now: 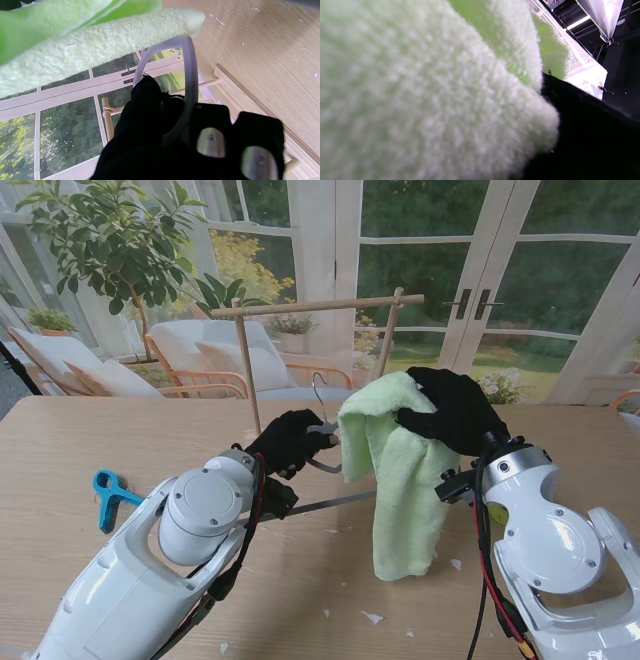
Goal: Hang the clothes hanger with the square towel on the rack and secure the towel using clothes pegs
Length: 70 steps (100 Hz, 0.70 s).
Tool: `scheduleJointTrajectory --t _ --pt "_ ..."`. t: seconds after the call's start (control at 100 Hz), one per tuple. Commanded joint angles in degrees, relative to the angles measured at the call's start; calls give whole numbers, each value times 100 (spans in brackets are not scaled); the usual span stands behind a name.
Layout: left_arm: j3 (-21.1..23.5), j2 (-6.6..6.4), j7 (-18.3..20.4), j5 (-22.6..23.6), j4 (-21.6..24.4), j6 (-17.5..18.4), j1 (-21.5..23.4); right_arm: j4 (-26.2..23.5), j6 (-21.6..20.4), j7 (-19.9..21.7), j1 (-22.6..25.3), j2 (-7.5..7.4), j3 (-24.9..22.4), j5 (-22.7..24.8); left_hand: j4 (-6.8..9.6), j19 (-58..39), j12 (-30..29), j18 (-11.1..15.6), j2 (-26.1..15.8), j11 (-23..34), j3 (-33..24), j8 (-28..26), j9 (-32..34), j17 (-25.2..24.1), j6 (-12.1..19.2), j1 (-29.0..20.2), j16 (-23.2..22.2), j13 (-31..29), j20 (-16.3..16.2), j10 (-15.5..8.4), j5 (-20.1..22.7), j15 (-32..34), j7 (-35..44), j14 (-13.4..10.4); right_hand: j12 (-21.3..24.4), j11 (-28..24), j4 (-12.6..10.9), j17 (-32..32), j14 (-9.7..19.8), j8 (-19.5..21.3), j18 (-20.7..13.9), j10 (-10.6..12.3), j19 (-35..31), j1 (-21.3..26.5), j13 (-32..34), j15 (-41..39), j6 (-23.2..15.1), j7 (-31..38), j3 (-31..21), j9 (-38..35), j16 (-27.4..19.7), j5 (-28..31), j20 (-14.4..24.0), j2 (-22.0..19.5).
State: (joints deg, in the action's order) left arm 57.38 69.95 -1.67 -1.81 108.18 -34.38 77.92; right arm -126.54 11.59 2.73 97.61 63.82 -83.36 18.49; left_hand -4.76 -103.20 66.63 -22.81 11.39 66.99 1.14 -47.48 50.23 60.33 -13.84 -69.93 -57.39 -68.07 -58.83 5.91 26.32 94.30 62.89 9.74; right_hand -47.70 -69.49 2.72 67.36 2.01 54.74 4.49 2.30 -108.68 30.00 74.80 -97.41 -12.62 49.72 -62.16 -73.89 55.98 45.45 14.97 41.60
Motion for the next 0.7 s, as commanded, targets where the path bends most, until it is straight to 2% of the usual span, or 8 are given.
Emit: scheduleJointTrajectory --t 0.0,0.27,0.49,0.69 --pt "-7 7 101 -34 52 20 35 21 52 36 -15 89 47 -42 150 -1677 236 386 -498 985 -29 -85 282 223 -313 -355 0 -456 -176 -9 -106 629 116 -819 -113 -514 -527 444 -306 42 -1121 131 -1129 586 28 -650 -908 215 -493 -637 156 479 4874 -478" --pt "42 -14 181 -173 86 65 63 96 126 -155 -37 131 167 -10 155 -1677 236 374 -501 985 -31 -86 282 221 -313 -347 -1 -456 -179 -9 -106 628 115 -818 -115 -502 -495 445 -312 96 -1127 159 -1129 597 29 -642 -927 235 -465 -608 146 427 4874 -523" --pt "171 38 119 -602 239 -79 124 145 132 -48 120 95 103 159 157 -1677 236 359 -505 982 -38 -83 277 219 -318 -357 -9 -455 -192 0 -106 638 110 -796 -115 -489 -486 448 -298 116 -1148 183 -1129 597 30 -637 -939 233 -449 -588 135 406 4869 -555" --pt "270 71 27 -727 357 -170 164 186 207 86 324 50 -17 437 156 -1677 238 358 -505 977 -39 -71 272 220 -345 -366 -14 -456 -213 23 -100 647 90 -803 -113 -478 -492 449 -282 125 -1171 206 -1129 601 31 -635 -932 232 -438 -578 127 395 4866 -559"
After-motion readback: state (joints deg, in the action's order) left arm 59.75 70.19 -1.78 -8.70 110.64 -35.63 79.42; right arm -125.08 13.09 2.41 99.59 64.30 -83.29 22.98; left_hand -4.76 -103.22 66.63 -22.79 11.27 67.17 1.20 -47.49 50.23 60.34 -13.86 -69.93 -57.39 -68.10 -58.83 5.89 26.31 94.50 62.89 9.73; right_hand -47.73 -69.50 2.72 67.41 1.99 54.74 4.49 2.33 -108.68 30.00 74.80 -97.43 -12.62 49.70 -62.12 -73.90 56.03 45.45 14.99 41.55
